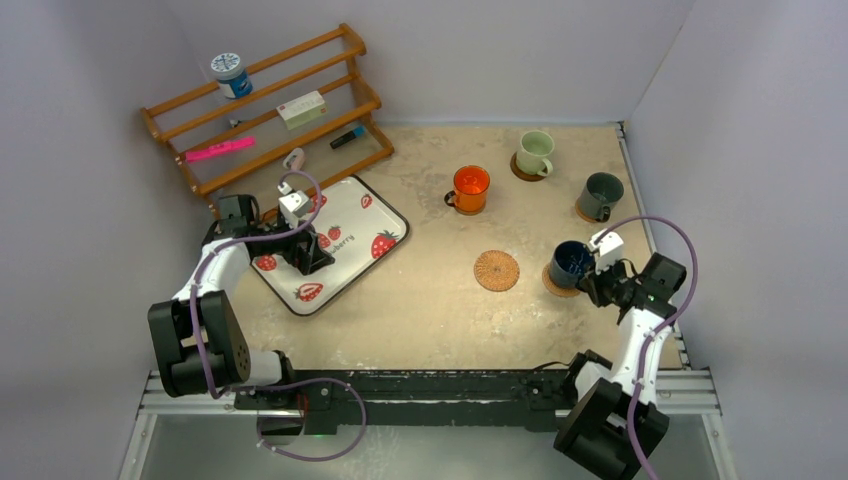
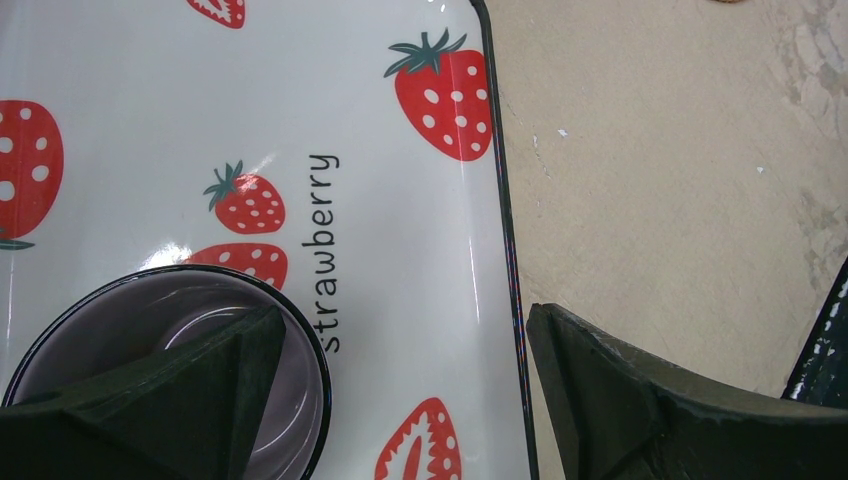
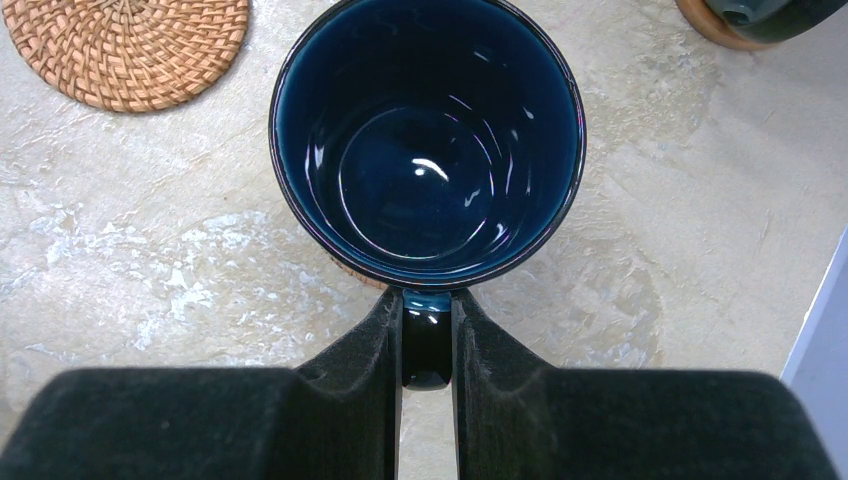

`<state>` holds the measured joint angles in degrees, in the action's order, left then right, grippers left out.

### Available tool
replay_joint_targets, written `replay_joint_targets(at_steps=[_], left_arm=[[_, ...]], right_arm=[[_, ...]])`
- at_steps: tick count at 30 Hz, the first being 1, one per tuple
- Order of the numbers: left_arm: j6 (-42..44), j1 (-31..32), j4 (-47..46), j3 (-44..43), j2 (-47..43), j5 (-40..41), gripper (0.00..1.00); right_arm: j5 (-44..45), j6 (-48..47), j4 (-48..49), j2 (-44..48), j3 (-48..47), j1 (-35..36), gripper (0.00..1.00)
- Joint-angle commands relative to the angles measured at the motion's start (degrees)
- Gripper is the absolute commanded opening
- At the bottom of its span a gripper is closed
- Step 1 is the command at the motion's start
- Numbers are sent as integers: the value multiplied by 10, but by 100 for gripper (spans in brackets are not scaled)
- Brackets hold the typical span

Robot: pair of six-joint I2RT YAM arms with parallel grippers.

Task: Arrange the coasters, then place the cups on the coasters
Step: Place the cup on the coaster.

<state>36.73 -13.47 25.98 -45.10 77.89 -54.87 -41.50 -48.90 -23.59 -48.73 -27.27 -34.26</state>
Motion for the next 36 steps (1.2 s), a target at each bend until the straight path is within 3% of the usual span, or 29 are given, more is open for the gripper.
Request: replay_joint_targets(at_steps=[1,20,36], left_arm=[[17,-2,6,-4,2,-29,100],[21,-1,13,-6,8,-32,100],[28,-1,21,-10,12,-35,100]], right_arm=[[-26,-5,31,1,-3,-3,0],[-28,-40,15,-7,5,-3,0],[-25,-63,-23,5,3,-3,25]])
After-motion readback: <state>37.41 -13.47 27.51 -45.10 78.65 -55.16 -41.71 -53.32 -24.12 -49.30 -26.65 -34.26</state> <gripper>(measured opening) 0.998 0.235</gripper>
